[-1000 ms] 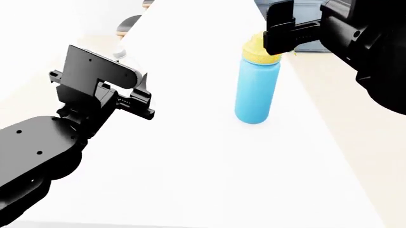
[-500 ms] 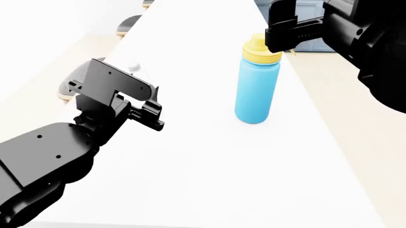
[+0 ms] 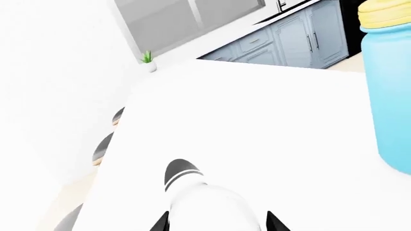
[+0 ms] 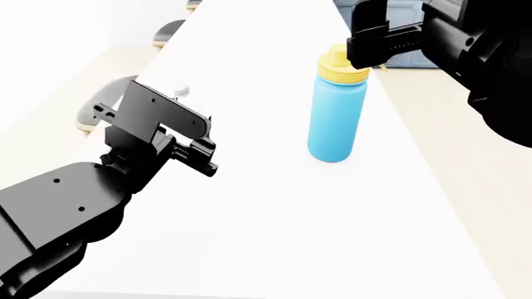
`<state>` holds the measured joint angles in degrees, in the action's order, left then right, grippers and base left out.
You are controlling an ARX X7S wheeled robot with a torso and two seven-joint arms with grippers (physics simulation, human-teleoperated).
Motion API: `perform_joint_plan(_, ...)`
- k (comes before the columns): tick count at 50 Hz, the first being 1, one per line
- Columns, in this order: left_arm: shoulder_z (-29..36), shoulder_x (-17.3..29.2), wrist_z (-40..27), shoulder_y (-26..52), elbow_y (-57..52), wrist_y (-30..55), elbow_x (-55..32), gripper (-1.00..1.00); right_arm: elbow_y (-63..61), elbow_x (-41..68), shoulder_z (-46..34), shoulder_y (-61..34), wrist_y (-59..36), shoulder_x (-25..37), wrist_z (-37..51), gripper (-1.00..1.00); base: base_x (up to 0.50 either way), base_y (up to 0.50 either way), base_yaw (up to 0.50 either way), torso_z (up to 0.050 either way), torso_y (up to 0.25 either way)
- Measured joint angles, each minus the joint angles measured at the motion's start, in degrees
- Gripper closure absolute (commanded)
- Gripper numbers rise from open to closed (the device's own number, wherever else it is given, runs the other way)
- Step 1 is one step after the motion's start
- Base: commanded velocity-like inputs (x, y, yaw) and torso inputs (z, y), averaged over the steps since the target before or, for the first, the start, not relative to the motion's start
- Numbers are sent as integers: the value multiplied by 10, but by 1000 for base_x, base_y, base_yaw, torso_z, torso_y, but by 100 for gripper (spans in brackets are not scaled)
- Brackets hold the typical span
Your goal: Move the drinks to the dining counter.
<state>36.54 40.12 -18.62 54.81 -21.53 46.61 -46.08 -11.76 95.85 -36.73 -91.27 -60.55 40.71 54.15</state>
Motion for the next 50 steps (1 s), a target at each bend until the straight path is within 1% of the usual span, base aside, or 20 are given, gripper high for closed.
perform_joint_plan(7, 3, -1, 2, 1, 0, 2, 1, 100, 1, 0, -1, -1, 0, 1, -1, -100, 0, 0, 0, 1, 1)
perform_joint_plan(8, 3, -1, 2, 2, 0, 2, 1, -100, 1, 0, -1, -1, 0, 1, -1, -100, 0, 0, 0, 0, 0)
perform_joint_plan(50, -23, 13, -7, -1, -17, 3, -30, -100, 3, 1, -9, -8, 3, -1, 0, -100, 0, 0, 0, 0, 0)
